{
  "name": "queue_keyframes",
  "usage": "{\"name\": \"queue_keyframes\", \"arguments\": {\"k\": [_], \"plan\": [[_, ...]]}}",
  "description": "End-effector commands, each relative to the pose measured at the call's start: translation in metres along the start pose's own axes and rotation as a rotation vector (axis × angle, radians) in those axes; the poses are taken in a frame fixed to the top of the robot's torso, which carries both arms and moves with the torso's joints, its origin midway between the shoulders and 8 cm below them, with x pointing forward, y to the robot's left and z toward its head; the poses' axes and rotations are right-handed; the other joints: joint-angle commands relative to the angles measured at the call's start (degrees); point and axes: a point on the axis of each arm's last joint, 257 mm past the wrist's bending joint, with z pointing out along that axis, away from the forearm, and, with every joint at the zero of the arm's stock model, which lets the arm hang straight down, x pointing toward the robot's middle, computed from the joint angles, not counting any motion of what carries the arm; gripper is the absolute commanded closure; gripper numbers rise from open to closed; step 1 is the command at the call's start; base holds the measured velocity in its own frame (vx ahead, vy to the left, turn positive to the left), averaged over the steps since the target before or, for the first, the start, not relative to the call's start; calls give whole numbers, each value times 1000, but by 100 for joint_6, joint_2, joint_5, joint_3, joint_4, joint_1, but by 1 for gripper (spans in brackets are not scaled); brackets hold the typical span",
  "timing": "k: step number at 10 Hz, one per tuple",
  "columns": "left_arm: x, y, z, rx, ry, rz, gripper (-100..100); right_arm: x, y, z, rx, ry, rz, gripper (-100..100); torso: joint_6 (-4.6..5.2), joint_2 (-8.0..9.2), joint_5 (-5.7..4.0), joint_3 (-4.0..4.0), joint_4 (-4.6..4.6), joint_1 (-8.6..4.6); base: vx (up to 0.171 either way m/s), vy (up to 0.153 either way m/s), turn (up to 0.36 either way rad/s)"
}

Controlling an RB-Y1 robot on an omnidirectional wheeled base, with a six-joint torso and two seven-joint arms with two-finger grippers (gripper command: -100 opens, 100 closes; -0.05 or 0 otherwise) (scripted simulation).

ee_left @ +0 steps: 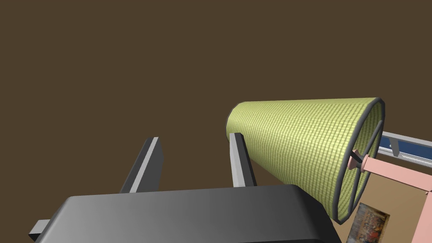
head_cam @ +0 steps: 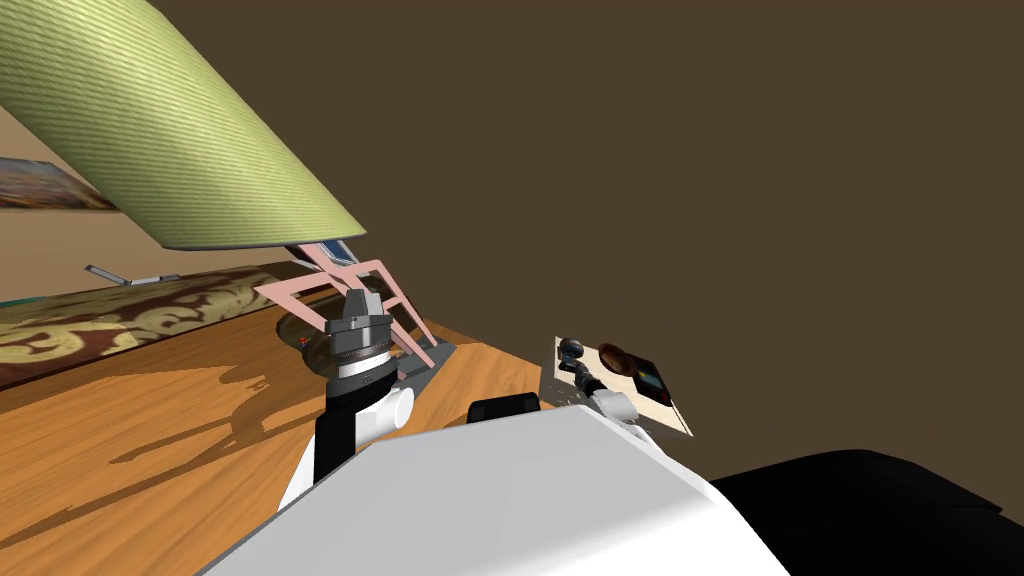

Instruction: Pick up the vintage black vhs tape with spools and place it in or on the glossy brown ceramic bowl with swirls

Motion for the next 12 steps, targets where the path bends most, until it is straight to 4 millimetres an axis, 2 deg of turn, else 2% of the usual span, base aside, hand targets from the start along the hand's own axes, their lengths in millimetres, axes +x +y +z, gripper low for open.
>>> {"name": "queue_keyframes", "arguments": {"k": [1, 2, 4, 5, 6, 8, 10, 11, 12], "plan": [[0, 0, 0, 0, 0, 0, 0, 0, 0, 0, 0, 0, 0, 0, 0, 0, 0, 0, 0, 0, 0, 0, 0], [0, 0, 0, 0, 0, 0, 0, -1, 10, 1, 0, -1, -2, -100, 0, 4, 2, 2, 1, 6, 55, -18, -15], [0, 0, 0, 0, 0, 0, 0, -4, 22, 1, 0, -3, -4, -100, -1, -25, 0, -13, -5, -3, 103, -34, -12], [0, 0, 0, 0, 0, 0, 0, -3, 19, 2, -2, -1, -2, -100, 0, -30, -1, -17, -7, -2, 25, 9, -3], [0, 0, 0, 0, 0, 0, 0, -3, 19, 2, 0, -2, -4, 100, -1, -11, 2, -7, -3, 8, 7, -1, 1], [0, 0, 0, 0, 0, 0, 0, -3, 12, 3, 14, -4, -5, 100, 4, 2, -25, -8, -18, -1, 7, -5, 4], [0, 0, 0, 0, 0, 0, 0, -3, 13, 3, 12, -4, -5, 100, 3, 0, -28, -9, -17, -11, 0, 0, 0], [0, 0, 0, 0, 0, 0, 0, -3, 13, 3, 12, -4, -5, 0, 2, -1, -29, -9, -16, -12, 0, 0, 0], [0, 0, 0, 0, 0, 0, 0, -1, 10, 1, 0, -1, -2, 100, 2, -2, -30, -10, -17, -13, -53, 16, 16]]}}
